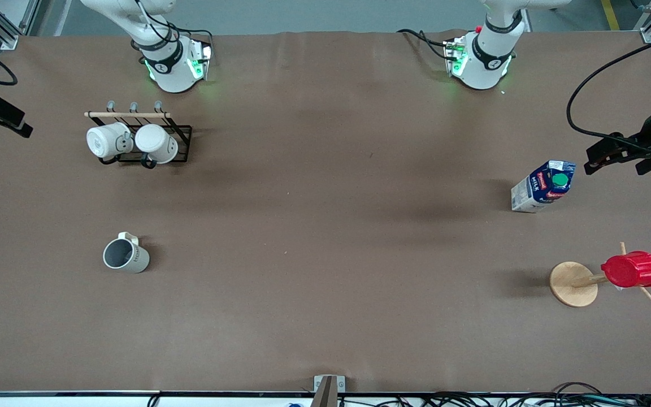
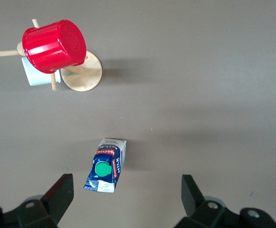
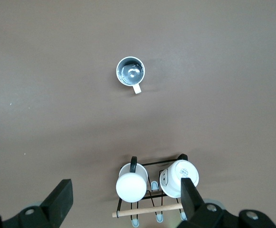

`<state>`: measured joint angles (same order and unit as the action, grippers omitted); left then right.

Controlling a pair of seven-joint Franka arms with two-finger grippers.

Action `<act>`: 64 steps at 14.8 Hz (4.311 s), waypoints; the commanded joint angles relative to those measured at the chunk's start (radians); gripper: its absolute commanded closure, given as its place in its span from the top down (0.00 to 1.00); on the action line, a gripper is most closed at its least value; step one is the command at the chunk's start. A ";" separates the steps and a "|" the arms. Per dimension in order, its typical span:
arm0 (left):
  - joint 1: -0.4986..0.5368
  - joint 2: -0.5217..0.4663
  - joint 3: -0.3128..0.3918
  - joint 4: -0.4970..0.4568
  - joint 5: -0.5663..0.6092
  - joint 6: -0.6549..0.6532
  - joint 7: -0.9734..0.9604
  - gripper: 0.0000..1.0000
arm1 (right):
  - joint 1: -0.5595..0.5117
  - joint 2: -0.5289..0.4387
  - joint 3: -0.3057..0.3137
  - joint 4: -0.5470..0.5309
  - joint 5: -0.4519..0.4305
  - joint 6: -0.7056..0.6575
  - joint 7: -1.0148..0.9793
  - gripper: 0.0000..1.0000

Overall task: Place cup and milk on table
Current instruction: 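Move the left gripper toward the blue milk carton, then grasp the milk carton with the left gripper while the right gripper reaches the mug, then grasp the grey mug rim with the right gripper and lift it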

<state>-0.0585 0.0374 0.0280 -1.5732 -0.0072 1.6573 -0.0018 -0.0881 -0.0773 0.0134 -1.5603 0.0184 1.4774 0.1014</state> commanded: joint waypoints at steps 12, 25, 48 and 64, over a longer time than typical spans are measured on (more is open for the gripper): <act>0.012 0.004 0.009 -0.053 -0.014 0.027 0.023 1.00 | -0.007 0.007 0.002 -0.010 -0.008 0.001 -0.005 1.00; 0.031 0.024 0.023 -0.369 -0.007 0.348 0.023 1.00 | -0.010 0.344 -0.015 -0.322 -0.009 0.680 -0.161 1.00; 0.032 0.141 0.036 -0.458 0.073 0.334 0.031 1.00 | -0.009 0.602 -0.013 -0.319 0.009 1.003 -0.161 0.00; 0.060 0.170 0.038 -0.453 0.119 0.312 0.034 1.00 | 0.140 0.510 0.344 -0.169 -0.184 0.675 0.648 0.01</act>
<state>-0.0019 0.2054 0.0669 -2.0275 0.0958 1.9867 0.0137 0.0406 0.4071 0.2935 -1.7336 -0.1022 2.1372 0.5840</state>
